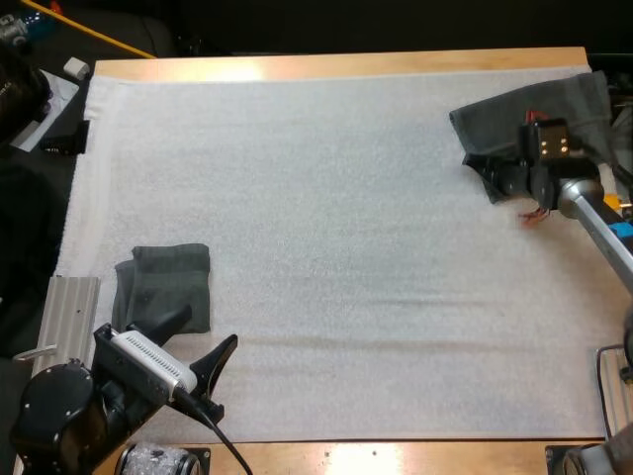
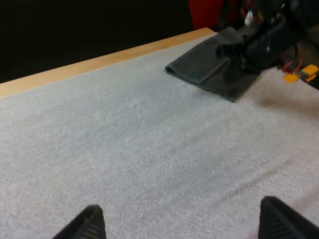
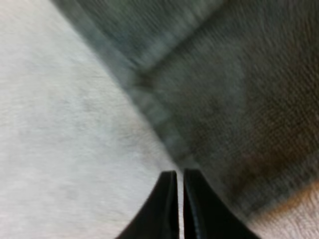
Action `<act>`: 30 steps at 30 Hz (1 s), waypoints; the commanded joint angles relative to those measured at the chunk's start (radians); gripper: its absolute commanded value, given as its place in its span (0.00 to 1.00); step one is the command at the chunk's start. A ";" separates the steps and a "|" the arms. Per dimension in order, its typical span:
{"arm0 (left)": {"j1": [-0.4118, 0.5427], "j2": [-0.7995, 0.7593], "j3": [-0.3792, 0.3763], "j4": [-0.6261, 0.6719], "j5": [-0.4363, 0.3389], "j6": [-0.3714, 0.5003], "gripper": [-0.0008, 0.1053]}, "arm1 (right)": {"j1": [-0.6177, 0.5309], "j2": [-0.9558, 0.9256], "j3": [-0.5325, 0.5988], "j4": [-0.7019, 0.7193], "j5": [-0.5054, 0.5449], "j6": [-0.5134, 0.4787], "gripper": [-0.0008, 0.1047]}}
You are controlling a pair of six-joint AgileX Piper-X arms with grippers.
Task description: Pick towel from pile, fold and stack
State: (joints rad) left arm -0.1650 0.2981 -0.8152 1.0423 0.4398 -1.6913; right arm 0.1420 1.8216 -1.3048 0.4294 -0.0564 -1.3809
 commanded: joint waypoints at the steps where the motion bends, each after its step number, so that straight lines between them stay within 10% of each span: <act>1: -0.003 0.006 -0.005 -0.007 0.008 -0.008 0.59 | 0.026 -0.112 -0.008 0.006 0.014 -0.095 0.01; 20: -0.005 0.003 -0.005 -0.004 0.008 -0.008 0.59 | 0.205 -0.458 -0.015 0.223 0.055 -0.199 0.02; 30: -0.005 0.012 -0.006 -0.010 0.026 -0.018 0.59 | 0.187 -0.282 -0.092 0.266 0.101 -0.056 0.64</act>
State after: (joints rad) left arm -0.1650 0.2981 -0.8152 1.0438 0.4460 -1.6942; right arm 0.3369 1.4799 -1.3611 0.6873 0.0480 -1.4564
